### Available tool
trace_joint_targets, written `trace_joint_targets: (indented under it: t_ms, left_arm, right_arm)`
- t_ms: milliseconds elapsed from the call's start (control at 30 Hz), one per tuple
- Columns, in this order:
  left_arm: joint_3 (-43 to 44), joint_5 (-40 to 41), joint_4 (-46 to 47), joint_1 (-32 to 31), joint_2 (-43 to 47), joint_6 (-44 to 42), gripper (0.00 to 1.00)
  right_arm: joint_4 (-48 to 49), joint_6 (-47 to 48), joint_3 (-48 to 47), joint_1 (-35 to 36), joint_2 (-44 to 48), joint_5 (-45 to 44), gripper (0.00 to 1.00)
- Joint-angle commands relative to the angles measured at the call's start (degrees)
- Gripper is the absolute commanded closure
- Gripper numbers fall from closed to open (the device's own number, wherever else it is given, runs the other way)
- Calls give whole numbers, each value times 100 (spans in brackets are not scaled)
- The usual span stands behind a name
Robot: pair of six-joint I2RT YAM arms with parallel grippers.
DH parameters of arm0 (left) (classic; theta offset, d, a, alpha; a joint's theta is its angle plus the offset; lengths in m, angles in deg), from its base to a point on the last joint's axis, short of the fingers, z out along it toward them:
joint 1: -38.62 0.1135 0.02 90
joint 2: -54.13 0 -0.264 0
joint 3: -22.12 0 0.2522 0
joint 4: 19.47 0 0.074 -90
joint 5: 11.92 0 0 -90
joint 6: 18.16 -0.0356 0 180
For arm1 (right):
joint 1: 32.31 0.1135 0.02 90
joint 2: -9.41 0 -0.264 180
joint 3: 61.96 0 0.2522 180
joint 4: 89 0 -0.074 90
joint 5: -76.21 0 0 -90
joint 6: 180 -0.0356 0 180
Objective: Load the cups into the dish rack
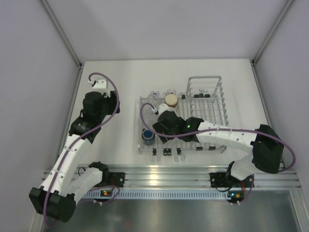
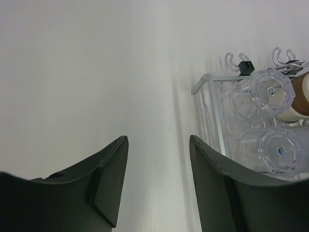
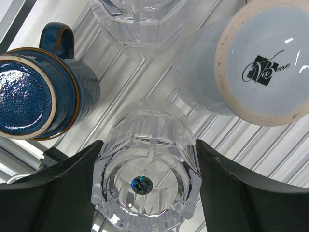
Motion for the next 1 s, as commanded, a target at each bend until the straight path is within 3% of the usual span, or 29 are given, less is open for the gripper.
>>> trace_joint_targets:
  t_ms: [0,33,200,300,633,967]
  left_arm:
    - [-1,31,105,24,88,13,41]
    - [-1,31,105,24,88,13,41]
    - [-1,31,105,24,88,5,40]
    - [-1,31,105,24,80,13,40]
    - [-10,58,97,24,97,5,40]
    - [-18,58,88,24,106,5,39]
  right_arm:
    - [200,-46,-158,-74,22,60,57]
    - [191,-54,-176,-82,22,60,50]
    - [156,-46,-176,-82,22,78,34]
    - [139,-54,-158,-82,22,86,3]
    - [138,-28,-114,-82,478,-142,1]
    - [823,411,219,-74,2576,-142,1]
